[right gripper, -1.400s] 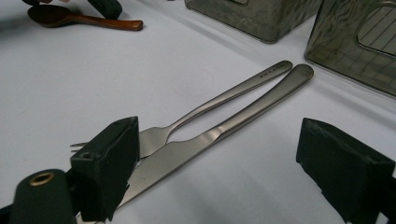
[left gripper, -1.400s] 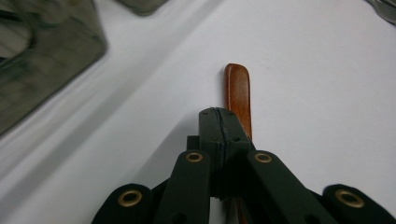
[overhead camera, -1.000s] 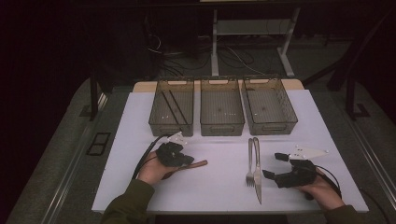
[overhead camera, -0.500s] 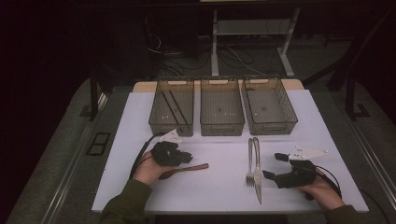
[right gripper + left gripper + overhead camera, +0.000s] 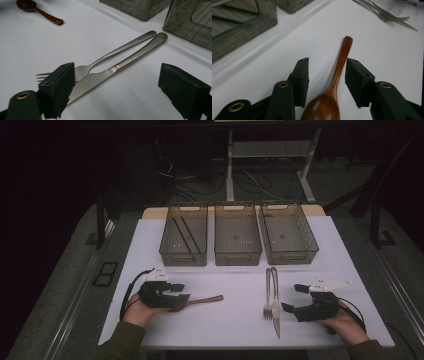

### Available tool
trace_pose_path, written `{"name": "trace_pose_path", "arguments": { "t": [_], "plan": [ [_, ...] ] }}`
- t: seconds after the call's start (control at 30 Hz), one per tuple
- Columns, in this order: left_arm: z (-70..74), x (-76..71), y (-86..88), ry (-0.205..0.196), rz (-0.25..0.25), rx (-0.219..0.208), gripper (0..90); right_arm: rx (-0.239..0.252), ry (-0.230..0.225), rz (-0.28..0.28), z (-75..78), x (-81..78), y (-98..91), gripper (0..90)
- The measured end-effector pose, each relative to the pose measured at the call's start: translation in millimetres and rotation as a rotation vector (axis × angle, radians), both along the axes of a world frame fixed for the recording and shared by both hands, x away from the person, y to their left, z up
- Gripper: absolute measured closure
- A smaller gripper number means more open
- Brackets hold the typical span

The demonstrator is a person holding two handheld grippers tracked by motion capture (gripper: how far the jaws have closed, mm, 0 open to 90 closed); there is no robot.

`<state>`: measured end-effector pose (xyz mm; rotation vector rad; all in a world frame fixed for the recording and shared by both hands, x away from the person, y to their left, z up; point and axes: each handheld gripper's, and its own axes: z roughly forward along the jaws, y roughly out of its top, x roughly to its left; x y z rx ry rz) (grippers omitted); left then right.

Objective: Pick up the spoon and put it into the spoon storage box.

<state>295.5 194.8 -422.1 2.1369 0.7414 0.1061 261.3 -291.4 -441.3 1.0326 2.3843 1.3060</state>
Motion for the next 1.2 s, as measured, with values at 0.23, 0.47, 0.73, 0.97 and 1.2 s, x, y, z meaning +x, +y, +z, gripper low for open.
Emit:
{"name": "trace_pose_path", "arguments": {
  "t": [0.23,0.47,0.73,0.97,1.2],
  "plan": [
    [-6.8,-5.0,9.3,0.01,0.018,0.016,45.9,-0.005,0.001,-0.001,-0.3,-0.2,0.3,13.3],
    [-11.9,-5.7,9.6,0.026,0.013,0.036,46.0,-0.007,0.001,-0.001,-0.3,-0.1,0.2,13.3],
    [-16.0,-6.1,7.8,0.038,0.013,0.059,47.3,-0.008,0.001,-0.001,-0.6,0.0,-0.1,13.3],
    [-18.1,-6.5,6.8,0.04,0.008,0.107,48.6,-0.009,0.001,-0.002,-0.6,0.0,-0.1,13.3],
    [-19.6,-7.6,4.9,0.04,-0.003,0.129,49.5,-0.01,0.003,-0.003,-0.6,0.1,-0.2,13.3]
  ]
}}
